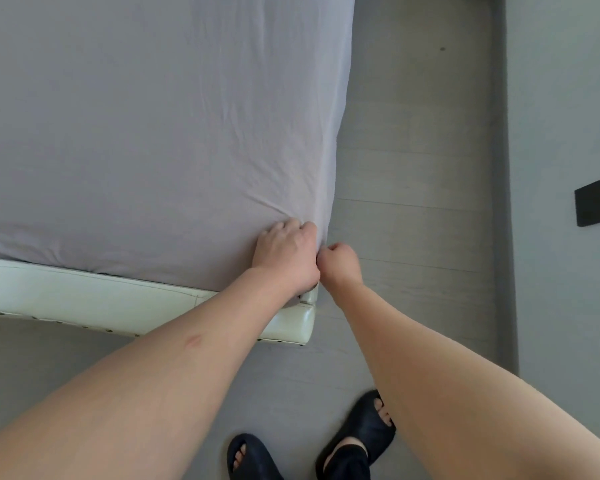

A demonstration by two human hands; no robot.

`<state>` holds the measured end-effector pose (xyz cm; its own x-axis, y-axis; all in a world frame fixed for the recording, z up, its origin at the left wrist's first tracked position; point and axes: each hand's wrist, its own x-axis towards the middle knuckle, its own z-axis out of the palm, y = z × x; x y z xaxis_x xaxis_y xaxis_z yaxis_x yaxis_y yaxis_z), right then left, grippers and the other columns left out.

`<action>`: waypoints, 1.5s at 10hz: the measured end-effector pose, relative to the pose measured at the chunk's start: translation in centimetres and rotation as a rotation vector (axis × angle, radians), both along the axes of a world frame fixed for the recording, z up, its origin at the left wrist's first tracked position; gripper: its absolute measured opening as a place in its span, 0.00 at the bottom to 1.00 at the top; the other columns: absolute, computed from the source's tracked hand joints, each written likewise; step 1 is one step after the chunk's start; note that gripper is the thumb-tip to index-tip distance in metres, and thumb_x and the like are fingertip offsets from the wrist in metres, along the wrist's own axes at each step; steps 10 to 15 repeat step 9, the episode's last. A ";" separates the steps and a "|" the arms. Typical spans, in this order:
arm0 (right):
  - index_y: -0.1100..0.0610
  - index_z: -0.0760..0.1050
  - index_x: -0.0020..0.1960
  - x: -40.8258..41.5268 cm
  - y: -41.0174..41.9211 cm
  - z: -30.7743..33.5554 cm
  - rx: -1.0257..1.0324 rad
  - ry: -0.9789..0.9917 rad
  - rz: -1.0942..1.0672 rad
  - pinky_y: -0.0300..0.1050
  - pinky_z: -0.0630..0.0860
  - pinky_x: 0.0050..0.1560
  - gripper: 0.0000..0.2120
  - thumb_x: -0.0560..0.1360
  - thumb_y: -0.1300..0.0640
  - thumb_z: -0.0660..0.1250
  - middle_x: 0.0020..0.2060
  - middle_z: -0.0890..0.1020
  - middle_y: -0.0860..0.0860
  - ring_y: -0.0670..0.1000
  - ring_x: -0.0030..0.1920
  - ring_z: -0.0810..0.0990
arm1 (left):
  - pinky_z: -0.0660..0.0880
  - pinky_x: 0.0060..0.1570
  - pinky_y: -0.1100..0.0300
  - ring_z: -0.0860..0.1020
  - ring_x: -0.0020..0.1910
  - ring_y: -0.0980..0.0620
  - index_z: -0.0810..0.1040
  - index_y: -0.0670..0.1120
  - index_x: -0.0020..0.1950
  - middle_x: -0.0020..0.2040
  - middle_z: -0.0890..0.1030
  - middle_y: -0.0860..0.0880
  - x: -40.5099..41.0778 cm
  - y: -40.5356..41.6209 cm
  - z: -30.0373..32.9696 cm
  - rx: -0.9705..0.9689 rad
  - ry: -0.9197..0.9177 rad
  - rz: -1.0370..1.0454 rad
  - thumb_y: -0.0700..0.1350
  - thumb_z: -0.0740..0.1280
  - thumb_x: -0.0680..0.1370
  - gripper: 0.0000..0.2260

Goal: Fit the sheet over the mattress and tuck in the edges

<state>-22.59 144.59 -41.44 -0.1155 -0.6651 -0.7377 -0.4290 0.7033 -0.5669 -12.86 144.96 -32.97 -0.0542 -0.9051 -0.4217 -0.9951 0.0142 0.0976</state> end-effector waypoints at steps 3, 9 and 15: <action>0.53 0.67 0.38 0.7 0.7 0.4 0.106 -0.195 -0.244 0.45 0.76 0.43 0.12 0.79 0.60 0.63 0.36 0.72 0.50 0.54 0.40 0.75 | 0.66 0.48 0.54 0.76 0.54 0.41 0.66 0.47 0.50 0.54 0.76 0.43 0.2 2.5 0.1 -0.057 0.137 -0.010 0.39 0.67 0.76 0.10; 0.67 0.67 0.74 4.8 6.2 0.2 0.281 -0.185 -0.352 0.53 0.74 0.64 0.20 0.84 0.62 0.53 0.72 0.72 0.64 0.62 0.71 0.73 | 0.55 0.78 0.45 0.47 0.80 0.33 0.51 0.44 0.82 0.81 0.46 0.36 3.9 7.8 1.0 0.124 -0.021 0.010 0.50 0.64 0.77 0.37; 0.67 0.67 0.74 4.8 6.2 0.2 0.281 -0.185 -0.352 0.53 0.74 0.64 0.20 0.84 0.62 0.53 0.72 0.72 0.64 0.62 0.71 0.73 | 0.55 0.78 0.45 0.47 0.80 0.33 0.51 0.44 0.82 0.81 0.46 0.36 3.9 7.8 1.0 0.124 -0.021 0.010 0.50 0.64 0.77 0.37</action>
